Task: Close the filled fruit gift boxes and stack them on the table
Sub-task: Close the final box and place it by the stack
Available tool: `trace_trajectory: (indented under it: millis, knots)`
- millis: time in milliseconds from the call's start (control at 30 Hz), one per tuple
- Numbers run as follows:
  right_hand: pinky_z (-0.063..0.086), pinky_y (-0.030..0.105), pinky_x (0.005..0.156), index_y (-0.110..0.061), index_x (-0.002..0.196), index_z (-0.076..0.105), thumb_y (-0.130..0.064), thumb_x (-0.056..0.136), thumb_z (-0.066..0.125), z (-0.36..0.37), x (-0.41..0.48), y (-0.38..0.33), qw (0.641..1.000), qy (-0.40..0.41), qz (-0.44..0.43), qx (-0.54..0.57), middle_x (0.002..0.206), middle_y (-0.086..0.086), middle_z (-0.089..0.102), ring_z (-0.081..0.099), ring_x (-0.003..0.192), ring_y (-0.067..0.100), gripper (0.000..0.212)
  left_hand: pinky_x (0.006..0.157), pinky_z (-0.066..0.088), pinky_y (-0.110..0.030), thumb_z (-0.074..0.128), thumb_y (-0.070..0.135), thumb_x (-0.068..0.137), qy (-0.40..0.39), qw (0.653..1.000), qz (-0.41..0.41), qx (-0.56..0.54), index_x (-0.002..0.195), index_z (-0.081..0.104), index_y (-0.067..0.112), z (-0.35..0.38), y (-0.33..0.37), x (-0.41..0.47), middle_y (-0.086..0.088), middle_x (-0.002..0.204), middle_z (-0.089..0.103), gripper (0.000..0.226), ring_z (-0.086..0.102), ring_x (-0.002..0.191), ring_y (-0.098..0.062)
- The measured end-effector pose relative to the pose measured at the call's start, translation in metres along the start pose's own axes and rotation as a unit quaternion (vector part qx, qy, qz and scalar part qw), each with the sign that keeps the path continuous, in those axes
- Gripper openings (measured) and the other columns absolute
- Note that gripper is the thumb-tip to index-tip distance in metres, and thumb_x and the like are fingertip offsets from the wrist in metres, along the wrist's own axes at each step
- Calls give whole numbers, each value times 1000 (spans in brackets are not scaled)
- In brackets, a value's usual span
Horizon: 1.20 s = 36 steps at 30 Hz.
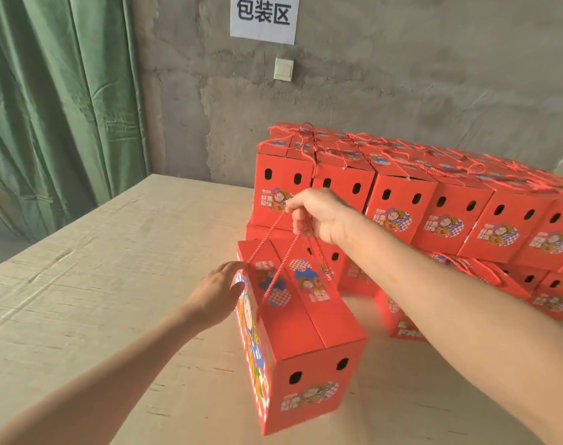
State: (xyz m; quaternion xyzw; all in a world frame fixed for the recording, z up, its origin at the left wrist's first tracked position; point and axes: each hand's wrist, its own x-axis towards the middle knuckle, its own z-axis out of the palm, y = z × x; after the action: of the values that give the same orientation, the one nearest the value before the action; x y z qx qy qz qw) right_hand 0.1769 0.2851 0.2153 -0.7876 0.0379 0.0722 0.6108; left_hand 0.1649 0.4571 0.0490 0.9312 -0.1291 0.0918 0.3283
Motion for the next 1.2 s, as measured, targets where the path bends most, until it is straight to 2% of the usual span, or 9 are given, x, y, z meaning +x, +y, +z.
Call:
trace_trajectory:
  millis: [300, 433, 533, 733, 800, 933, 1033, 1133, 1200]
  knots:
    - [31, 22, 49, -15, 59, 47, -15, 87, 57, -27, -26, -100, 988, 45, -126, -81, 52, -3, 42, 37, 34, 7, 29, 106, 29, -41, 54, 31, 86, 188, 972, 137, -9, 130, 49, 0, -53, 34, 0, -19, 135, 46, 54, 41, 127, -36]
    - [30, 22, 49, -14, 55, 46, -12, 78, 65, -31, -30, -107, 966, 110, -191, -132, 39, -3, 39, 34, 32, 11, 30, 107, 30, -53, 49, 40, 85, 213, 963, 166, 17, 127, 51, -3, -66, 49, 0, -21, 137, 45, 60, 38, 130, -40]
    - [27, 20, 44, -13, 56, 46, -14, 72, 69, -32, -25, -104, 937, 163, -225, -212, 46, 1, 37, 32, 35, 14, 28, 108, 26, -58, 57, 35, 82, 218, 960, 165, 62, 124, 55, 0, -67, 48, -2, -16, 134, 51, 55, 42, 129, -37]
    - [27, 16, 38, -13, 49, 45, -18, 69, 72, -31, 5, -47, 918, 162, -163, -324, 34, -3, 35, 33, 27, 11, 34, 85, 48, -48, 51, 53, 73, 123, 967, 185, 127, 104, 69, 8, -44, 25, -14, -7, 105, 65, 58, 61, 96, -33]
    - [25, 12, 33, -12, 45, 42, -14, 70, 70, -30, 16, -26, 920, 139, -147, -335, 29, -7, 33, 33, 24, 8, 38, 87, 48, -45, 54, 57, 70, 53, 972, 191, 128, 106, 69, 11, -29, 14, -15, -7, 109, 65, 60, 61, 101, -32]
    - [36, 14, 42, -9, 41, 45, -11, 73, 64, -36, 30, 7, 910, 110, -132, -377, 35, 2, 43, 40, 32, 11, 37, 117, 9, -39, 60, 56, 81, -81, 975, 169, 115, 136, 45, 29, 2, -5, -10, 3, 154, 25, 63, 16, 144, -20]
    - [44, 15, 55, -7, 41, 47, -11, 77, 61, -44, 32, 31, 902, 95, -130, -400, 40, 6, 44, 41, 36, 10, 39, 117, -4, -36, 49, 57, 88, -149, 969, 145, 136, 144, 27, 36, 26, -9, -5, 10, 158, 4, 63, -4, 146, -13]
    - [37, 11, 44, -2, 48, 53, -14, 83, 61, -59, 30, 61, 914, 110, -115, -373, 44, 9, 48, 42, 40, 12, 37, 118, -5, -38, 37, 58, 93, -182, 964, 112, 158, 150, 11, 31, 44, -6, -1, 9, 158, -5, 69, -10, 145, -15]
    - [44, 16, 51, 1, 61, 62, -21, 87, 61, -74, 28, 80, 929, 144, -96, -328, 54, 13, 59, 50, 46, 13, 34, 117, -7, -39, 27, 58, 94, -183, 965, 93, 163, 150, 3, 29, 52, -7, 2, 8, 157, -12, 68, -14, 145, -16]
